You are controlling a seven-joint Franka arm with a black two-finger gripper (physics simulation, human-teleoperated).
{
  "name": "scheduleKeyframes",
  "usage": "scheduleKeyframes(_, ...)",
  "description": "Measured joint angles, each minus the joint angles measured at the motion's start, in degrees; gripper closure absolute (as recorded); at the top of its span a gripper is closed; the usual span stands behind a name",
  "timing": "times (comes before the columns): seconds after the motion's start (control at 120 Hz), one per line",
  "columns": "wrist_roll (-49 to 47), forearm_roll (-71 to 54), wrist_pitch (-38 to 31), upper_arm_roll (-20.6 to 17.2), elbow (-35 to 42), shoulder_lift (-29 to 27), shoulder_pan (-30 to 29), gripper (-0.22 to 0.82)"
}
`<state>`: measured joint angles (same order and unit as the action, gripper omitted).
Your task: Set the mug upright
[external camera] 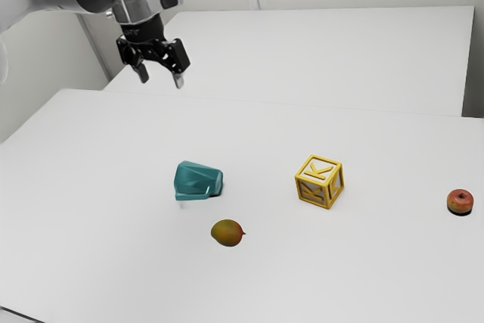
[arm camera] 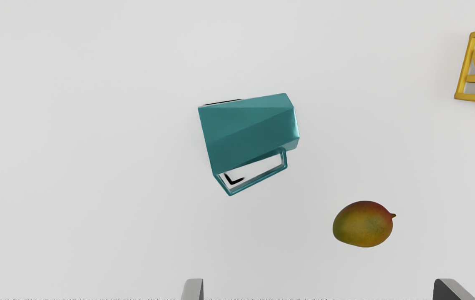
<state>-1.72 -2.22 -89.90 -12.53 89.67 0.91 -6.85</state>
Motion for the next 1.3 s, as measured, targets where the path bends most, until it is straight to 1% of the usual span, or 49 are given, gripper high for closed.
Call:
scheduleKeyframes(0.308, -0.24, 0.62, 1.03, 0.14, 0.45, -0.45, -1.37, 0.0)
scheduleKeyframes(0.542, 0.12, 6.63, 0.35, 0.48, 6.33, -1.19, -2.53, 0.0)
scheduleKeyframes(0.642, 1.94, 8.92, -1.63, 0.49, 10.21, -1.37, -3.15, 0.0)
scheduleKeyframes(0.85, 7.99, 13.17, -8.64, 0.5, 17.77, -1.94, -5.24, 0.0)
scheduleKeyframes(1.1, 16.52, 19.34, -13.57, 0.5, 21.5, 1.72, -10.56, 0.0)
scheduleKeyframes(1.15, 18.19, 20.76, -14.21, 0.48, 21.68, 3.16, -13.0, 0.0)
scheduleKeyframes(1.25, 21.61, 24.07, -15.03, 0.5, 21.78, 5.86, -19.92, 0.0)
scheduleKeyframes(1.3, 23.22, 25.12, -15.25, 0.51, 21.69, 6.87, -21.72, 0.0)
